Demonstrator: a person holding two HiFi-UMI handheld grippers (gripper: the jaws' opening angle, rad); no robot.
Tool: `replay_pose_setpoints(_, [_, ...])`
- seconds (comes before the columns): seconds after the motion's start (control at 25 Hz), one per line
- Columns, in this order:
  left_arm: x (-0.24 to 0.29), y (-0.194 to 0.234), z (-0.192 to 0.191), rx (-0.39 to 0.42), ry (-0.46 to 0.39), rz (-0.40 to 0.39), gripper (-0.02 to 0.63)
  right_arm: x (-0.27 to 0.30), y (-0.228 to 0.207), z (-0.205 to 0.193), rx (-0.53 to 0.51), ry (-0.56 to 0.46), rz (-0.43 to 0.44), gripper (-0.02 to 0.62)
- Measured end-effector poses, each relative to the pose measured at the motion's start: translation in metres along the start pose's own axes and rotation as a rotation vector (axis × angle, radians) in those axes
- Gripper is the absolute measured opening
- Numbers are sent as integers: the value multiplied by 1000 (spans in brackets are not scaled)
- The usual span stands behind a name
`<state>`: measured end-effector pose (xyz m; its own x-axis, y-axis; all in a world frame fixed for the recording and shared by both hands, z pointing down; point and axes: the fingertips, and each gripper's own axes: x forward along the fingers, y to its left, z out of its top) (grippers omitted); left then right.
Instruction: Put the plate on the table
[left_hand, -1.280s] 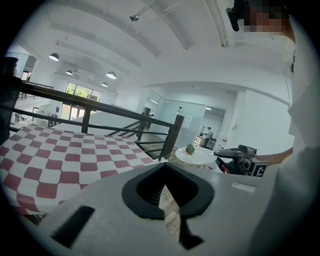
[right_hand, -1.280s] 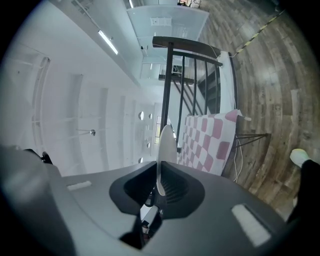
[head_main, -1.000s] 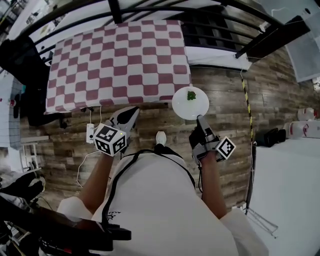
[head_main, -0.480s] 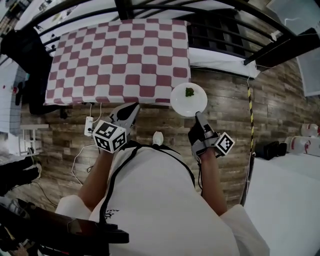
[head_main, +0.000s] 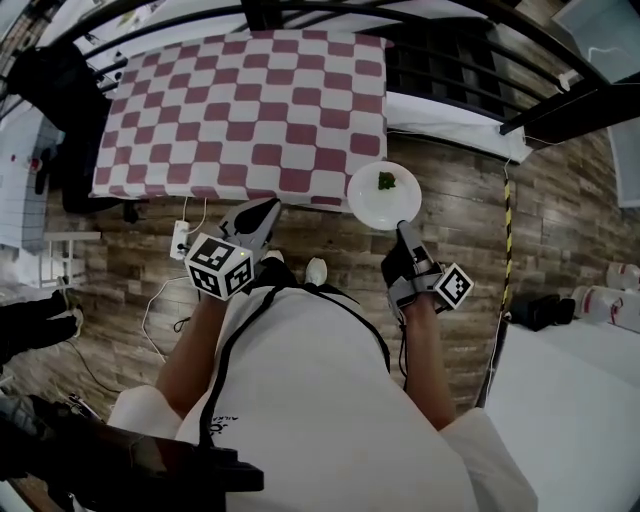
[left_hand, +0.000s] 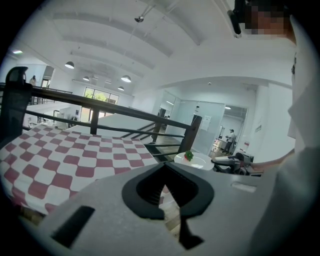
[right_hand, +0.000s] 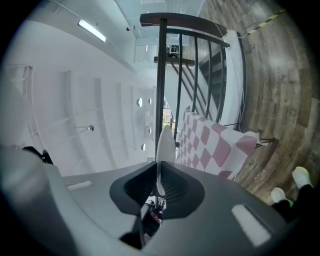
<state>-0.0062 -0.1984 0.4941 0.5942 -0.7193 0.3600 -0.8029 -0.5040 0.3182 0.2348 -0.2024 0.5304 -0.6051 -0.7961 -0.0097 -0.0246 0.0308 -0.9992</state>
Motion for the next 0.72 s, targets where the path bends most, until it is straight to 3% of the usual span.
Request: replay_pose_setpoints(0.72, [44,50,6,-29,47,-11,8,73,-25,10,12,47,11,31])
